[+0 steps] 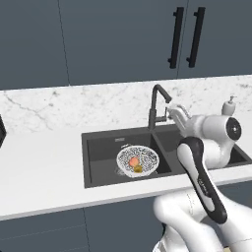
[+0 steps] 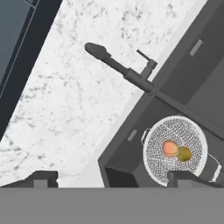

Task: Put the colander in the sink, put the peach, kiwi in the colander, and turn on the sink faucet and pour water over the colander.

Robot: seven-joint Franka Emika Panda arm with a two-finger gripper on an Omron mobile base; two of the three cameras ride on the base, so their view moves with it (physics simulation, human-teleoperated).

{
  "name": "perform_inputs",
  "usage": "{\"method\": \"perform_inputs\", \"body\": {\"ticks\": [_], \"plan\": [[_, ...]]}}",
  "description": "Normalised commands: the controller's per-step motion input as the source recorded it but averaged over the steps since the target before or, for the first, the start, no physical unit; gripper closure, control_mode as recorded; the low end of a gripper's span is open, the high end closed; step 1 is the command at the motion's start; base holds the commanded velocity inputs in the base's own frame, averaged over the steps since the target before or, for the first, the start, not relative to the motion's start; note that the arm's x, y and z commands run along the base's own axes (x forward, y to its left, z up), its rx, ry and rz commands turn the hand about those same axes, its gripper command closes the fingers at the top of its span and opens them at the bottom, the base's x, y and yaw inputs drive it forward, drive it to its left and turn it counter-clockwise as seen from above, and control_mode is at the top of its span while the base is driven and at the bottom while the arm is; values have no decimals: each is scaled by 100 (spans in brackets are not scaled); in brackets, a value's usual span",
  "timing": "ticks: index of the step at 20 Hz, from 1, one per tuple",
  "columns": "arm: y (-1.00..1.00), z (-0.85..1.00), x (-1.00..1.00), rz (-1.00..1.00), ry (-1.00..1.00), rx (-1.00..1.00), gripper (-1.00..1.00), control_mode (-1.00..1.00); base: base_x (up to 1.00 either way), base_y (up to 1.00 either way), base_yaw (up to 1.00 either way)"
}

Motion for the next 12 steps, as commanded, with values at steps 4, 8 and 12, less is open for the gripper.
{"method": "perform_inputs", "body": {"ticks": [4, 8, 12], "plan": [[-94, 0, 1, -3, -8, 25, -100, -100, 0, 0, 0], [-90, 0, 10, 0, -3, 25, -100, -100, 0, 0, 0], [-44, 0, 33, 7, 9, 11, -100, -100, 0, 0, 0]]}}
